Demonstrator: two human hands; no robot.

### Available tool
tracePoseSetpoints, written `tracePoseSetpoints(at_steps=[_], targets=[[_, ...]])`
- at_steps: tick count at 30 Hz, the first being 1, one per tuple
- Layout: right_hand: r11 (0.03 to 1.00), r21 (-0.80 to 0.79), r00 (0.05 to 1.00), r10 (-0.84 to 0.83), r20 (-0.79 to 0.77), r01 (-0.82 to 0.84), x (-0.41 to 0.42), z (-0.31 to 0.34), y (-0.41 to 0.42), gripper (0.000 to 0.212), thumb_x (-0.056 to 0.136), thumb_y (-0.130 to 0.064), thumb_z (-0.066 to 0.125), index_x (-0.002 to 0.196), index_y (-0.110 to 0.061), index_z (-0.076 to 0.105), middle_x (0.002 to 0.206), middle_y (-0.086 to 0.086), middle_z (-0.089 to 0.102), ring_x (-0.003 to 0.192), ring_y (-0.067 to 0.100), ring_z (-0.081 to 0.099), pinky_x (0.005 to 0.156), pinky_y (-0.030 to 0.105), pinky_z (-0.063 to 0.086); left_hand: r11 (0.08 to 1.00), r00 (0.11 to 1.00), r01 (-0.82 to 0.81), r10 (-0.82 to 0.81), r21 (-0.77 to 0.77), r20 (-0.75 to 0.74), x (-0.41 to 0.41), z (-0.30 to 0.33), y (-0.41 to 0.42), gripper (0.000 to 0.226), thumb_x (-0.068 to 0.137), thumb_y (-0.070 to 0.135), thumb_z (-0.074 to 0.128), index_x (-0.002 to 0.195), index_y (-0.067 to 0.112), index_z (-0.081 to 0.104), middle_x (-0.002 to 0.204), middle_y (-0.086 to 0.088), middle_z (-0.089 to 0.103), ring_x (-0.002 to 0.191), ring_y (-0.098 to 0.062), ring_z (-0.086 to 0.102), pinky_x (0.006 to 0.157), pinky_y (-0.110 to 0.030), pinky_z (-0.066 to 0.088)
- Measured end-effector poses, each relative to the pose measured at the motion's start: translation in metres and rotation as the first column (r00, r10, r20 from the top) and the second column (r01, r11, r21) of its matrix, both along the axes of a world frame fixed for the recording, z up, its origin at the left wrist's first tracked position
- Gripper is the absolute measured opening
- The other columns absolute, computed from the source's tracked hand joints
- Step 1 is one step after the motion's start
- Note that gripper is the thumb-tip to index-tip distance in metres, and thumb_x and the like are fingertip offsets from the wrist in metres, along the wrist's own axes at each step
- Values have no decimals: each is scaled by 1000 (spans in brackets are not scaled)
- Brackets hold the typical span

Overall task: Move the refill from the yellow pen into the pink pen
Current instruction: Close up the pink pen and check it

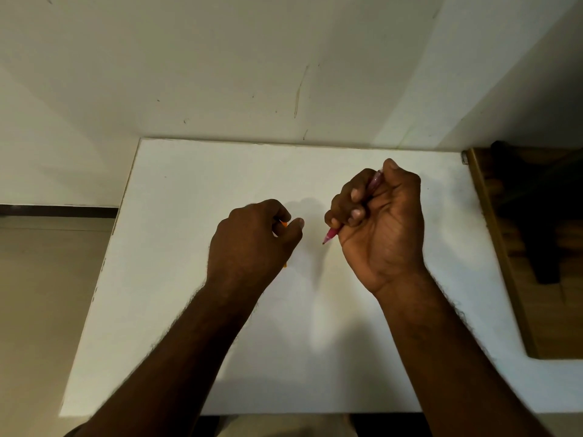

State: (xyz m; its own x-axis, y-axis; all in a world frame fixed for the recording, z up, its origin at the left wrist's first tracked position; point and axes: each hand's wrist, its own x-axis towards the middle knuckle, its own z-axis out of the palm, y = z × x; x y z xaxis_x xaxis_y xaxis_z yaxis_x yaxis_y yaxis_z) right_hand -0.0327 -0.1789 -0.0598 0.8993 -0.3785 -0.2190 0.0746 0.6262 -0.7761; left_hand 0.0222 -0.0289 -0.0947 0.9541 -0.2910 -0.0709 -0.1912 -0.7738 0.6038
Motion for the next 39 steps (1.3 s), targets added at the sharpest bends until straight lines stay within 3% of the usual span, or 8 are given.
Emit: tracePoseSetpoints(at_steps=[39], targets=[[953, 266, 987, -157, 20, 147, -6, -5, -15, 50, 96, -49, 35, 63, -14, 49, 51, -1, 34, 51, 17, 27, 56, 29, 35, 1000, 999, 15, -15, -4, -30, 1, 1, 2, 23, 88, 53, 64, 84, 31, 70, 76, 17, 69, 71, -5, 64, 61, -23, 46]])
